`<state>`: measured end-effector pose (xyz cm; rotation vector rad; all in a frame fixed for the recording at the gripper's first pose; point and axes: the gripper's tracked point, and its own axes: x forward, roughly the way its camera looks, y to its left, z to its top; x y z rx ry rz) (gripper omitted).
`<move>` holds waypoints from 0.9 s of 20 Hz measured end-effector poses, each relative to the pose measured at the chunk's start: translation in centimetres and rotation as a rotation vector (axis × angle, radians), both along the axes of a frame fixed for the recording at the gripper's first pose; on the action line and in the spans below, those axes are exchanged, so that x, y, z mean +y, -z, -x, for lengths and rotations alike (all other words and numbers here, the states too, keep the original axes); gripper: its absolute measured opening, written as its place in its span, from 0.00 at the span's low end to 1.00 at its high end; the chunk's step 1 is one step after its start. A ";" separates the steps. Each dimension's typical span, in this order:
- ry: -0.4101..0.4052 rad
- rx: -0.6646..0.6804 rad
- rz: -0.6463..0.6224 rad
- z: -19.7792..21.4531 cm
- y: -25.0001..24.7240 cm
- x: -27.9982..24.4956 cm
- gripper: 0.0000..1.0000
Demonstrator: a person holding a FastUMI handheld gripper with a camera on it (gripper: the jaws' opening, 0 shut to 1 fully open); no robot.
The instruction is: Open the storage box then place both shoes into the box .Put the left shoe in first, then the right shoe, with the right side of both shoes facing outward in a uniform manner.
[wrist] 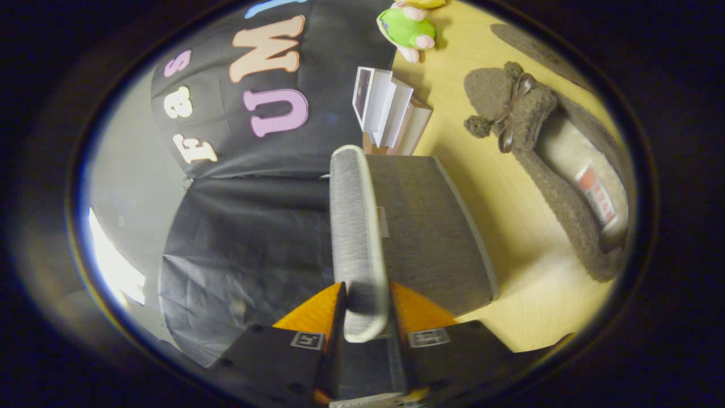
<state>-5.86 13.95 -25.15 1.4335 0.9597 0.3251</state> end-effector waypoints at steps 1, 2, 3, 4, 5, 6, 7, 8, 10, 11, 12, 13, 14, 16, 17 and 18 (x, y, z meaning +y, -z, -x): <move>0.005 -0.019 0.021 -0.5 -0.2 -0.6 0.15; -0.027 -0.042 0.042 -0.3 -0.5 -0.1 0.05; -0.058 -0.056 0.057 0.1 -0.6 0.2 0.04; -0.080 -0.070 0.070 0.2 -1.1 0.3 0.04; -0.089 -0.091 0.075 0.0 -1.7 0.3 0.04; -0.087 -0.108 0.075 -0.2 -2.5 0.3 0.04; -0.098 -0.127 0.077 -0.5 -3.4 0.4 0.04; -0.108 -0.146 0.092 -0.8 -4.0 0.6 0.04; -0.140 -0.182 0.129 -1.2 -5.6 0.9 0.04; -0.153 -0.204 0.144 -1.6 -6.6 1.2 0.04; -0.169 -0.227 0.159 -1.8 -7.6 1.5 0.05; -0.184 -0.251 0.180 -2.1 -8.4 1.9 0.05; -0.199 -0.275 0.199 -2.4 -9.3 2.3 0.05; -0.225 -0.318 0.208 -3.0 -11.2 3.7 0.05; -0.238 -0.336 0.209 -3.2 -12.0 4.5 0.05; -0.247 -0.353 0.212 -3.4 -12.8 5.1 0.05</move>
